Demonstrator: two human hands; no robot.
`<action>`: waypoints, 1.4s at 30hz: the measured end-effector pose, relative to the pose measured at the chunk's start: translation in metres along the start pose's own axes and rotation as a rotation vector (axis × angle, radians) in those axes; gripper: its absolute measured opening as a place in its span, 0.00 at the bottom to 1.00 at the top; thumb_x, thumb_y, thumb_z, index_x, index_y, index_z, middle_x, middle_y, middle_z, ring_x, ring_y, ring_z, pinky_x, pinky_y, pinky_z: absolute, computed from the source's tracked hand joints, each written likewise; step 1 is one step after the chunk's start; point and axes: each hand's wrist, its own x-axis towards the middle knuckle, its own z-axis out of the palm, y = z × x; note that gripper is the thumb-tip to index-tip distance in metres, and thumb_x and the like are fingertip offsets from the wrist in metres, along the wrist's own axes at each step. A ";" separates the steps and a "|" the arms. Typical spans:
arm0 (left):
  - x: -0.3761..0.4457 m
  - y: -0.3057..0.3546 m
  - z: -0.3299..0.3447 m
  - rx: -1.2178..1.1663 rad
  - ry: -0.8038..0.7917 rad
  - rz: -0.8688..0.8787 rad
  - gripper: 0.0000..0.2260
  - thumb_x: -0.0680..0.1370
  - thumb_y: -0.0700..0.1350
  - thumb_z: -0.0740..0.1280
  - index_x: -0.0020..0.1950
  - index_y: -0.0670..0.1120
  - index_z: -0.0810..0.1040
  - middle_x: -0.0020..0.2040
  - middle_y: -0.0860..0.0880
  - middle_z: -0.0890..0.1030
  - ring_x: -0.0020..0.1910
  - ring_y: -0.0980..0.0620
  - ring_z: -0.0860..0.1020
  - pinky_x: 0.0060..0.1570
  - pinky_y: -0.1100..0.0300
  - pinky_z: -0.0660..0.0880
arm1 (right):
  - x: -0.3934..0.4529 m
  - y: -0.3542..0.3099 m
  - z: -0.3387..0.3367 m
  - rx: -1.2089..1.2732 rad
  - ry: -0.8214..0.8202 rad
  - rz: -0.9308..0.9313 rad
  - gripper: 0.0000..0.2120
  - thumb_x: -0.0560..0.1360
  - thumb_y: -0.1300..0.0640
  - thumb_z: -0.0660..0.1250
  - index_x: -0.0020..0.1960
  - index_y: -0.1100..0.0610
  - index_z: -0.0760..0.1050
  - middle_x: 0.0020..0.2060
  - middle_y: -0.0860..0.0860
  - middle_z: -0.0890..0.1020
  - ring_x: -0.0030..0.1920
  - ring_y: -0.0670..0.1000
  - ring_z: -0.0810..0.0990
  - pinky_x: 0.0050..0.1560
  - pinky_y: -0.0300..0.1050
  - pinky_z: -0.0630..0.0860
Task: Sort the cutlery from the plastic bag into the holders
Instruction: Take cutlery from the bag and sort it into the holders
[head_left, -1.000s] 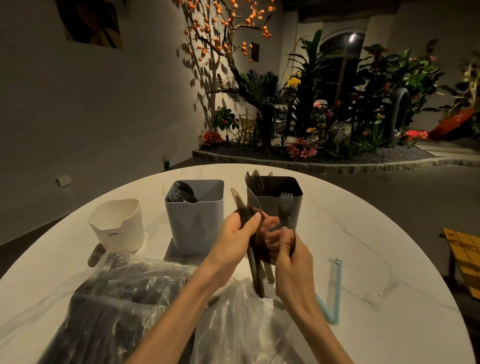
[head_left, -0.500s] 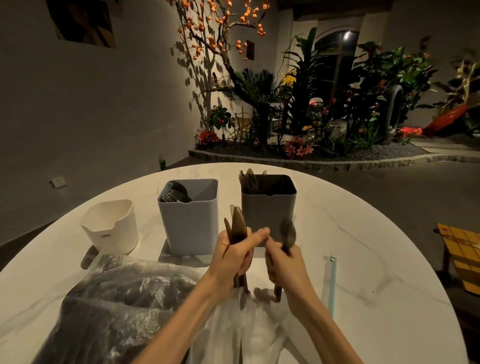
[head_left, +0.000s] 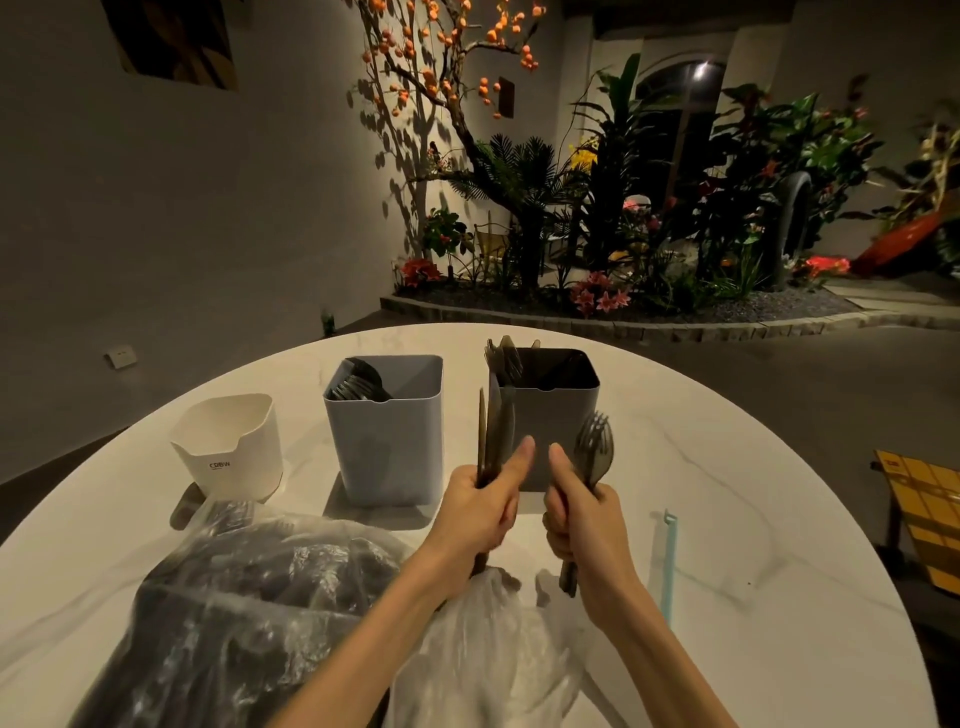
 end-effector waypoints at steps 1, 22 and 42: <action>0.000 0.006 -0.001 -0.031 0.000 0.027 0.25 0.74 0.62 0.69 0.26 0.47 0.69 0.24 0.49 0.66 0.23 0.54 0.63 0.25 0.63 0.61 | -0.003 -0.005 -0.001 0.028 -0.004 -0.022 0.27 0.80 0.44 0.64 0.26 0.54 0.66 0.22 0.49 0.65 0.22 0.46 0.61 0.24 0.37 0.59; -0.009 0.090 -0.135 -0.071 0.321 0.011 0.27 0.80 0.52 0.69 0.20 0.48 0.74 0.23 0.51 0.68 0.27 0.53 0.63 0.31 0.61 0.61 | 0.119 -0.094 0.187 -0.222 -0.338 -0.277 0.20 0.81 0.44 0.63 0.36 0.56 0.71 0.29 0.50 0.73 0.28 0.46 0.74 0.32 0.37 0.73; -0.011 0.103 -0.065 0.323 0.048 -0.049 0.13 0.79 0.39 0.70 0.43 0.55 0.71 0.41 0.56 0.76 0.37 0.61 0.75 0.34 0.72 0.74 | 0.009 -0.150 0.148 -0.090 -0.603 -0.086 0.26 0.75 0.39 0.69 0.27 0.52 0.64 0.24 0.47 0.64 0.24 0.46 0.61 0.25 0.37 0.60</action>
